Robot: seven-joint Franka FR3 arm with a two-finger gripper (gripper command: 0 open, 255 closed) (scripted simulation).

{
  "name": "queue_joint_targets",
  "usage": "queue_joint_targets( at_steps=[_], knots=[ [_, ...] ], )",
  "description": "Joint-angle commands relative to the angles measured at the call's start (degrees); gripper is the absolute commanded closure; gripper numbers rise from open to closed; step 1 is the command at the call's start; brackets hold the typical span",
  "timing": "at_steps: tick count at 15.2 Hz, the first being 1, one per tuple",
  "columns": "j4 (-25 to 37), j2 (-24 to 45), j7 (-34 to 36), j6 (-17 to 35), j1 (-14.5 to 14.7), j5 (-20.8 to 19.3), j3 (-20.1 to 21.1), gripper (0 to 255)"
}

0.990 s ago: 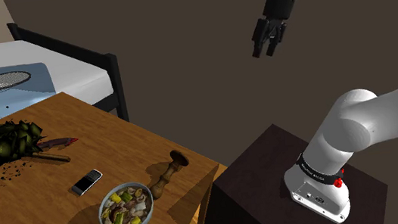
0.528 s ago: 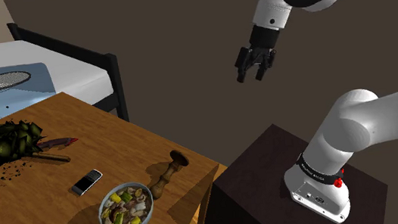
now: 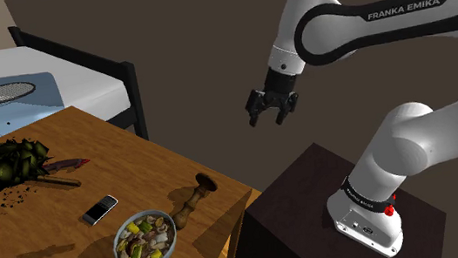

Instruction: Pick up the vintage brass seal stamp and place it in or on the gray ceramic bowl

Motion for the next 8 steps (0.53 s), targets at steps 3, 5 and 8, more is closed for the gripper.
queue_joint_targets(
  at_steps=[3, 5, 8],
  knots=[
    [-2.2, 6.1, 7.2, 10.1, 0.6, 4.7, 6.5, 0],
    [-2.3, 10.4, 10.7, 15.5, 0.4, 6.6, 9.9, 0],
    [-1.7, 18.1, 16.4, 24.0, -0.7, 8.2, 15.2, 0]
  ],
)
